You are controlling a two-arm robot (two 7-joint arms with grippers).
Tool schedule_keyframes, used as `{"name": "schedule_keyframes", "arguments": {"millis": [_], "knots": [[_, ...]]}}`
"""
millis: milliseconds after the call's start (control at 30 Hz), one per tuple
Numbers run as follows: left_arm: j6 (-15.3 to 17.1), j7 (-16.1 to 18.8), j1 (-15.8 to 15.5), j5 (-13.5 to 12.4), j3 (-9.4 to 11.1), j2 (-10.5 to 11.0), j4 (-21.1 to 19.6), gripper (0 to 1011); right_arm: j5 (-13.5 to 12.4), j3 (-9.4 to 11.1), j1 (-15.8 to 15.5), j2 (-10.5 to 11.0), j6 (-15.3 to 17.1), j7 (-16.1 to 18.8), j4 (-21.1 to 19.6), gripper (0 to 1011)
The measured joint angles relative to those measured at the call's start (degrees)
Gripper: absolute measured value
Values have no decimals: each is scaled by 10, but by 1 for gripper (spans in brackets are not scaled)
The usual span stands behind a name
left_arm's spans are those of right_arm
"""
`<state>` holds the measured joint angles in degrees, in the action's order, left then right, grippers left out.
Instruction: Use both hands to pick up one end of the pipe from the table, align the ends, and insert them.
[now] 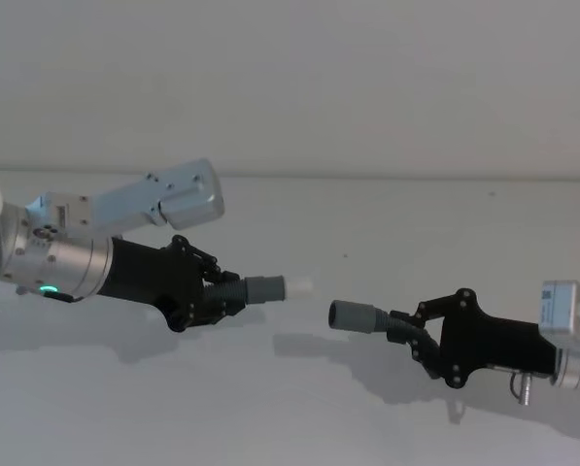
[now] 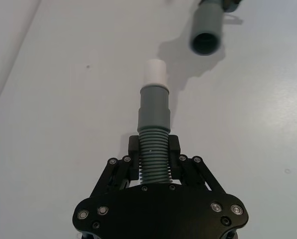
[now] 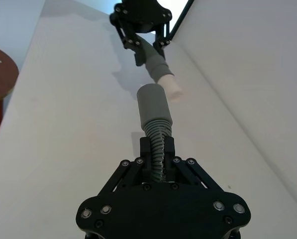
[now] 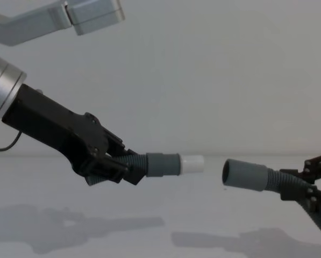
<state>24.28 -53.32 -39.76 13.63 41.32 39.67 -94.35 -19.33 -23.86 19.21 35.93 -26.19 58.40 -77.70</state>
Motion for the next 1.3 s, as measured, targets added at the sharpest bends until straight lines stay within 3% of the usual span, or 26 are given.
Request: {"name": "schedule_keyframes", "arguments": {"millis": [467,1300], "knots": [[-6,-26,-17,5,14,6,6,315,21,-5,2,-6,9,-37,-2,122],[-16,-27,-30,22,21,0,29,315,16,-20,13,-6,48,-49,4,122]]}}
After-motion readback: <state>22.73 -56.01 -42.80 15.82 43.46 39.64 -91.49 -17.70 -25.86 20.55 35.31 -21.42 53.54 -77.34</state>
